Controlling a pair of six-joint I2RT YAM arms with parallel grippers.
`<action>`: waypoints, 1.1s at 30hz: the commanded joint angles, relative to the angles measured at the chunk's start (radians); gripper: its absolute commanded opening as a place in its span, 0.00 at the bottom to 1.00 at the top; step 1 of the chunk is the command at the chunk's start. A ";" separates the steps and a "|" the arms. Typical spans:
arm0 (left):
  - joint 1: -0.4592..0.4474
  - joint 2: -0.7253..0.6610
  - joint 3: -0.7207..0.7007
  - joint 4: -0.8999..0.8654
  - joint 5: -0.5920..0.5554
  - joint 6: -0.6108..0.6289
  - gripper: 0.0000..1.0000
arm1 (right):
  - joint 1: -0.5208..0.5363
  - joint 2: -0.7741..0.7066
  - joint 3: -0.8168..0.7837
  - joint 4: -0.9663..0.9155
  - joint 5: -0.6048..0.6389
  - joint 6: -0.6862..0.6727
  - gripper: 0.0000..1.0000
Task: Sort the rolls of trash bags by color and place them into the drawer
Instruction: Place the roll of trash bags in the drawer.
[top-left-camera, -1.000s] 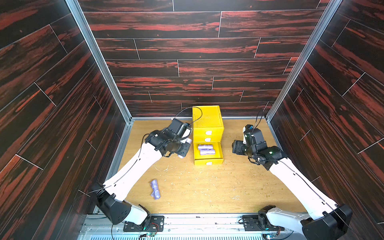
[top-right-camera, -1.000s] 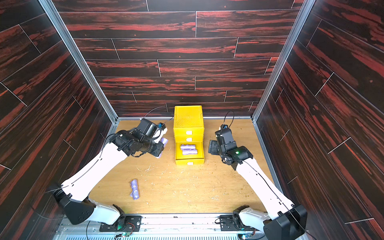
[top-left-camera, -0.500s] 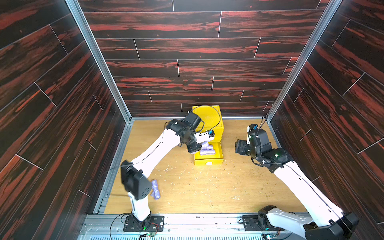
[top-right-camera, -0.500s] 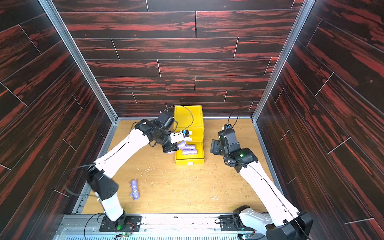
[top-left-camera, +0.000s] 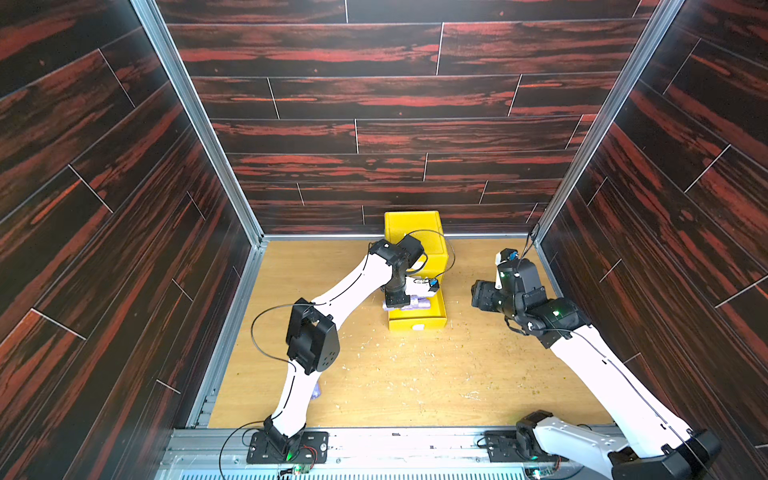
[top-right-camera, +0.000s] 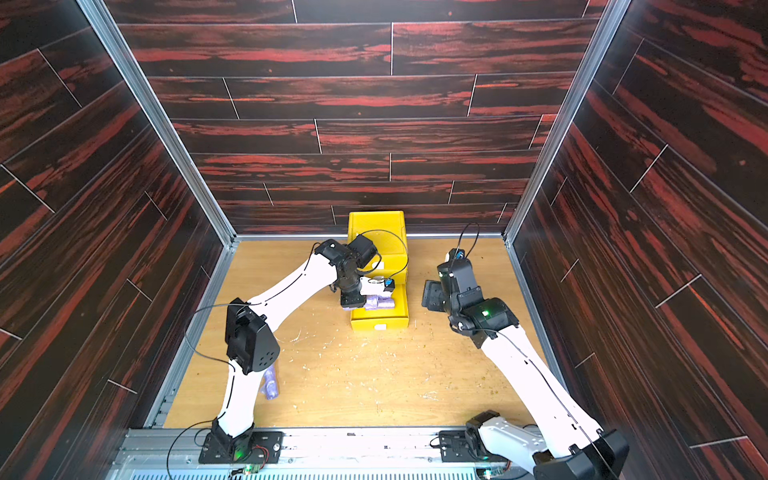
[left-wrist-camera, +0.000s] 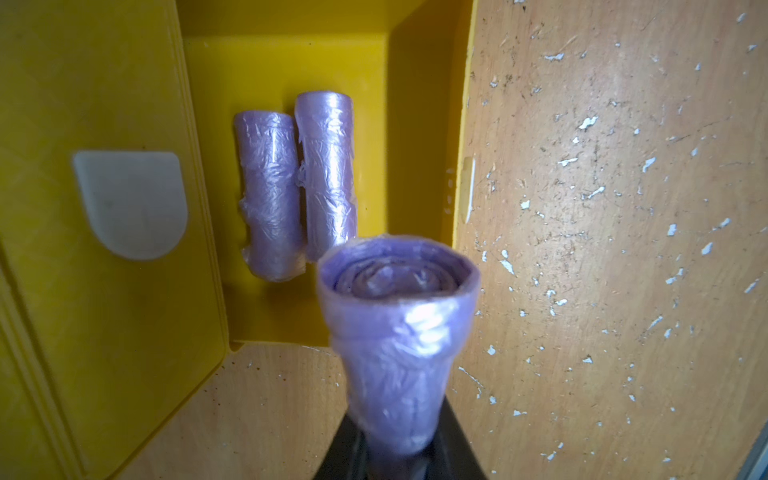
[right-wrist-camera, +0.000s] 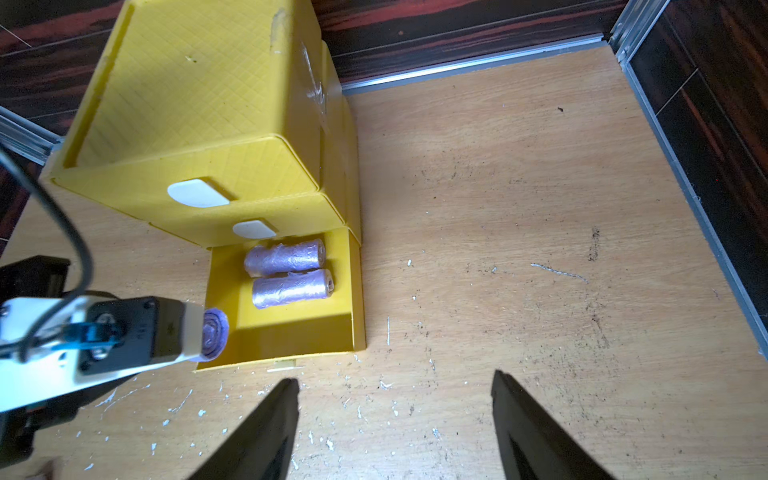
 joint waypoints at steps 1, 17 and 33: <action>-0.011 0.050 0.059 -0.018 -0.035 0.042 0.23 | -0.004 -0.019 0.026 -0.029 -0.011 -0.012 0.77; -0.033 0.274 0.305 -0.068 0.003 0.079 0.26 | -0.004 -0.032 0.020 -0.055 0.011 -0.023 0.77; -0.051 0.331 0.258 -0.062 -0.032 0.095 0.30 | -0.004 -0.028 0.004 -0.045 0.000 -0.024 0.77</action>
